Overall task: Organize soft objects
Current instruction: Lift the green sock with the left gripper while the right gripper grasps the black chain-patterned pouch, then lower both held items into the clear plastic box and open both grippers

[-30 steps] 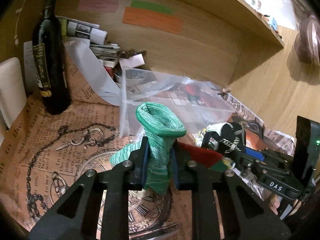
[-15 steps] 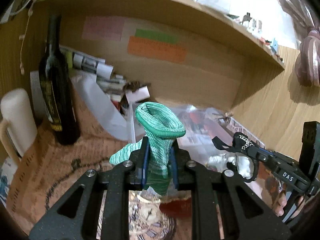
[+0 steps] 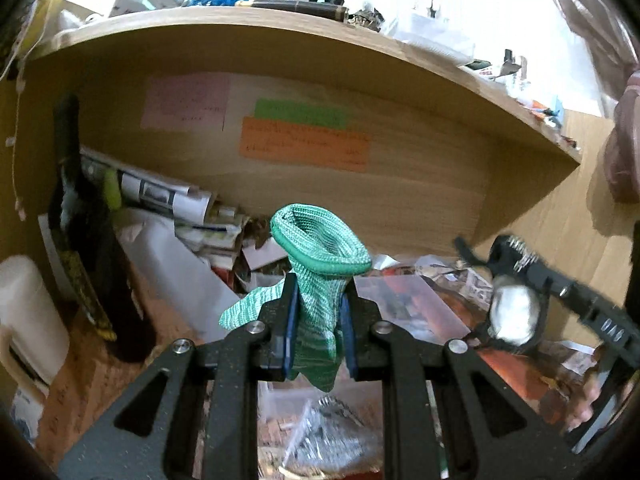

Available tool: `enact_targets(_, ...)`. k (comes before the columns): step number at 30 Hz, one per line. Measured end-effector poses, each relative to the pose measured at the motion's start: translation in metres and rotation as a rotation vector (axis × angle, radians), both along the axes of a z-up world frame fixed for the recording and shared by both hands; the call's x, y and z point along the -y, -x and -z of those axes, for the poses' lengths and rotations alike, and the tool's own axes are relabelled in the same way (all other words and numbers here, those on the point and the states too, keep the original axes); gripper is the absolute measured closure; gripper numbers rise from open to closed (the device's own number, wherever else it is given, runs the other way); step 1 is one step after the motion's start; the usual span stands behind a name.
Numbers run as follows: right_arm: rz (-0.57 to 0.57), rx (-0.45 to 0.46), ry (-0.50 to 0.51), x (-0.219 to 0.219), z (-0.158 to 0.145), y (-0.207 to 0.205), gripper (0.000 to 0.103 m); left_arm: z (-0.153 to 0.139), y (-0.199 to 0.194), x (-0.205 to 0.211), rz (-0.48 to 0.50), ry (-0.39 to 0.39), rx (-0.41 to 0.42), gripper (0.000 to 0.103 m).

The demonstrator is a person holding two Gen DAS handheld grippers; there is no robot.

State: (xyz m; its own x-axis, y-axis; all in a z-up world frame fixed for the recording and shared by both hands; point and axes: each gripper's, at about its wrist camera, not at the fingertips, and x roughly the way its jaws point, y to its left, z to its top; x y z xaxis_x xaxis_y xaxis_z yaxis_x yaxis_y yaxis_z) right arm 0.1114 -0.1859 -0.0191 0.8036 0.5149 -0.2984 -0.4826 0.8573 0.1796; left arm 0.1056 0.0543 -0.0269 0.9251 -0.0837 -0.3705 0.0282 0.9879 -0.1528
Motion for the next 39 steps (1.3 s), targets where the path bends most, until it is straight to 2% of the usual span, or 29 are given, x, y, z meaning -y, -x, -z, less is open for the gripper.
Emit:
enact_targets(3,-0.005,0.03,-0.011,-0.003,-0.012,-0.011,0.091,0.001,-0.016,0.002,-0.001,-0.02,-0.017,0.084)
enact_targets(8,-0.004,0.036,0.026,-0.017,-0.013,-0.036,0.091,0.011,-0.045,0.003,0.006,-0.039,-0.065,0.084)
enact_targets(16,-0.027,-0.069,0.14,-0.047,0.023,-0.081,0.091,0.038,-0.089,0.009,0.04,-0.057,-0.18,0.084)
enact_targets(28,-0.101,-0.274,0.29,-0.07,0.068,-0.112,0.09,0.073,-0.123,0.039,0.084,-0.186,-0.356,0.084)
enact_targets(31,-0.123,-0.318,0.303,-0.072,0.073,-0.114,0.087,0.078,-0.125,0.038,0.117,-0.154,-0.407,0.077)
enact_targets(32,-0.133,-0.325,0.302,-0.072,0.073,-0.114,0.085,0.076,-0.122,0.038,0.12,-0.145,-0.407,0.072)
enact_targets(33,-0.133,-0.323,0.303,-0.072,0.072,-0.112,0.081,0.076,-0.121,0.037,0.121,-0.141,-0.405,0.063)
enact_targets(34,-0.129,-0.314,0.303,-0.072,0.07,-0.11,0.076,0.074,-0.117,0.036,0.118,-0.134,-0.399,0.058)
enact_targets(35,-0.129,-0.303,0.301,-0.071,0.067,-0.109,0.073,0.071,-0.115,0.034,0.113,-0.126,-0.386,0.049)
enact_targets(36,-0.122,-0.285,0.292,-0.067,0.062,-0.105,0.064,0.065,-0.11,0.033,0.101,-0.12,-0.363,0.042)
enact_targets(37,-0.114,-0.268,0.285,-0.066,0.058,-0.102,0.055,0.059,-0.104,0.031,0.091,-0.119,-0.338,0.04)
enact_targets(39,-0.099,-0.226,0.268,-0.061,0.048,-0.093,0.048,0.05,-0.096,0.03,0.083,-0.115,-0.304,0.035)
